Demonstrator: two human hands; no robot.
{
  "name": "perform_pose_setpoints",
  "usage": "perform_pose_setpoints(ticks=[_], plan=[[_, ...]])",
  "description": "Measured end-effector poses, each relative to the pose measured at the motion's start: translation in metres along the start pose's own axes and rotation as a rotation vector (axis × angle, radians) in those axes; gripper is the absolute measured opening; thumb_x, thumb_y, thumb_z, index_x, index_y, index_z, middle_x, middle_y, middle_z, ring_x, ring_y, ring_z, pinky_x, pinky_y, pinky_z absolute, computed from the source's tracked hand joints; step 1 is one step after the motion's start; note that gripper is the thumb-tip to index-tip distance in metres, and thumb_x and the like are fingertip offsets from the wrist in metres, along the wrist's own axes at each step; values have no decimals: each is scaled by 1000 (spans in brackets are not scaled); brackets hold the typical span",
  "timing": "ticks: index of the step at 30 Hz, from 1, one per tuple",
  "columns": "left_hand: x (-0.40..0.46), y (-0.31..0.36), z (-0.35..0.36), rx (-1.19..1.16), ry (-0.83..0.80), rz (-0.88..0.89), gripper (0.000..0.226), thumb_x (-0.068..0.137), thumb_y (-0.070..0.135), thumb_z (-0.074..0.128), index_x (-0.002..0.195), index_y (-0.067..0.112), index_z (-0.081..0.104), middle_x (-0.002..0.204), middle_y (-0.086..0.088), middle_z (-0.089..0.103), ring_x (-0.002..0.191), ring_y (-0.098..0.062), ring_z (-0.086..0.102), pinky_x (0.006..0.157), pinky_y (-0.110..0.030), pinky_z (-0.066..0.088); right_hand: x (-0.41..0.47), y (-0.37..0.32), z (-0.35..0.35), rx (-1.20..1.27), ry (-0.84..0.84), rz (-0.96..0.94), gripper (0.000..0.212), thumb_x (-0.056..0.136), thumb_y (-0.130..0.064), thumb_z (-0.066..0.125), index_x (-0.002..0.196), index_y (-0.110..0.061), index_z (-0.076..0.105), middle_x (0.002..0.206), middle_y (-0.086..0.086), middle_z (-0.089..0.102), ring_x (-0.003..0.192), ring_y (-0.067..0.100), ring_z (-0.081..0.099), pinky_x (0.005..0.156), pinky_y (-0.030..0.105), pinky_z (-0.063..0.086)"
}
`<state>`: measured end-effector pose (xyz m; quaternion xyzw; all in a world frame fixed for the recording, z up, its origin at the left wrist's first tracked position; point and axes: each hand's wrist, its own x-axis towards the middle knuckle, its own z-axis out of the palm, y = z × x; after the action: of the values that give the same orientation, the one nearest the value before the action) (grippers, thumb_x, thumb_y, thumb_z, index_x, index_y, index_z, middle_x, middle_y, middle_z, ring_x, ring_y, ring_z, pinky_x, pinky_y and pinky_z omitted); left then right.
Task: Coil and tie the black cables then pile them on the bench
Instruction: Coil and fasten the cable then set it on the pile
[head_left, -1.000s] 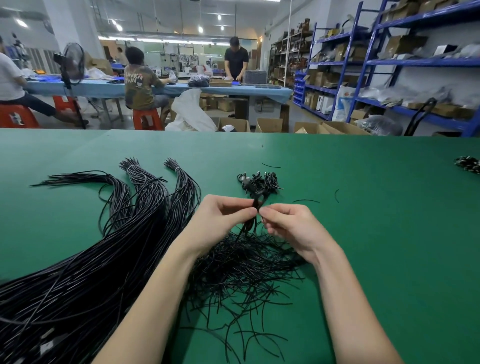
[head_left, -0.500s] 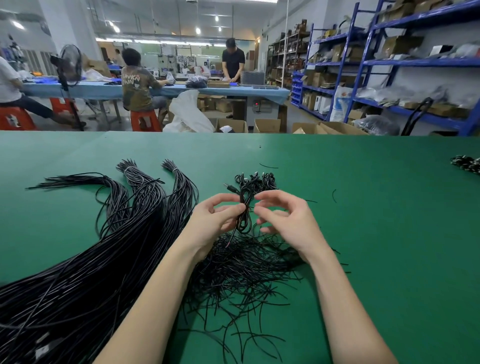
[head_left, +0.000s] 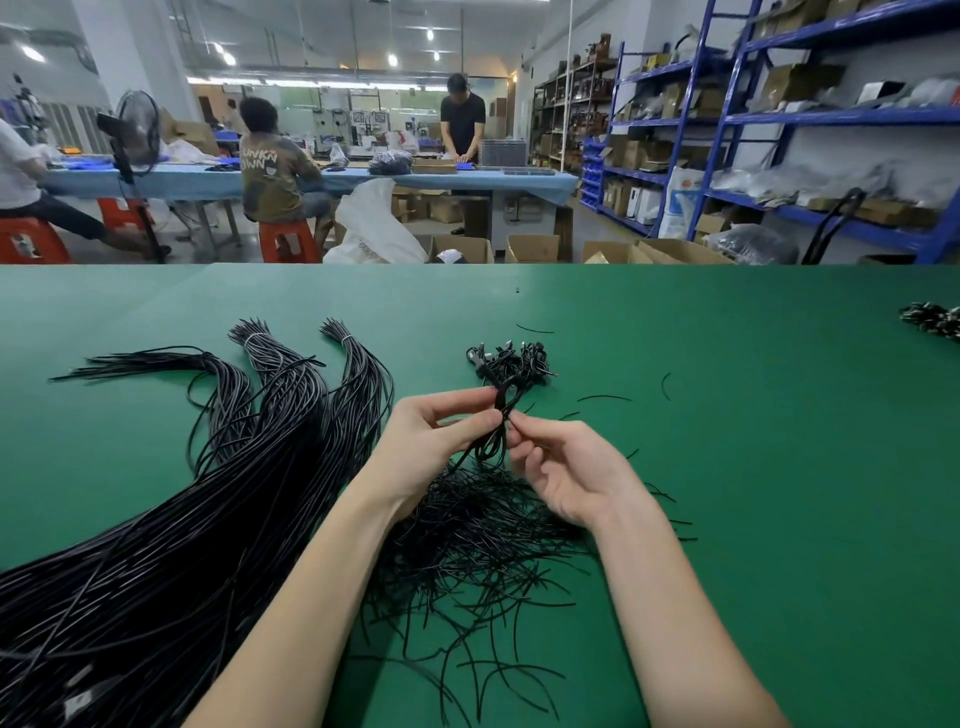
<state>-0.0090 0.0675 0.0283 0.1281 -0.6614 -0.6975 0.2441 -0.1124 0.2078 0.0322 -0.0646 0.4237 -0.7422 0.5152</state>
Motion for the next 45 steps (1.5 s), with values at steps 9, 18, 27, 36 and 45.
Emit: perform_pose_setpoints(ticks=[9, 18, 27, 36, 45], plan=[[-1, 1, 6, -105, 54, 24, 33, 88, 4, 73, 116, 20, 67, 96, -7, 78, 67, -17, 69, 74, -24, 54, 8, 6, 2, -675, 259, -726, 10, 85, -15, 83, 91, -19, 76, 72, -3, 75, 62, 7, 69, 55, 21, 56], [3, -5, 5, -166, 76, -35, 33, 92, 1, 67, 120, 20, 69, 89, 0, 76, 72, -17, 71, 77, -29, 61, 13, 11, -6, -1206, 313, -1153, 6, 88, -24, 79, 93, -25, 82, 78, -27, 70, 79, -4, 67, 61, 3, 45], [3, -1, 5, -207, -40, -112, 30, 96, -1, 59, 124, 6, 67, 111, -8, 75, 84, -11, 70, 67, -20, 55, 8, 8, -7, -1364, 253, -1166, 5, 94, -23, 71, 90, -24, 73, 87, -16, 68, 78, 5, 64, 62, 14, 47], [-2, 4, -1, 146, -41, -77, 29, 94, 15, 69, 118, 31, 69, 114, 2, 73, 91, 0, 62, 62, -12, 44, 1, 2, 0, -1082, 225, -677, 22, 94, -21, 71, 72, -24, 70, 50, -14, 54, 44, 5, 48, 49, 14, 40], [0, 4, 0, 8, -84, -100, 33, 94, 11, 67, 126, 19, 69, 118, -9, 73, 108, -19, 69, 97, -36, 51, -4, -4, -1, -161, -83, -28, 10, 87, -9, 71, 78, -5, 67, 71, 1, 58, 53, 4, 50, 35, 12, 36]])
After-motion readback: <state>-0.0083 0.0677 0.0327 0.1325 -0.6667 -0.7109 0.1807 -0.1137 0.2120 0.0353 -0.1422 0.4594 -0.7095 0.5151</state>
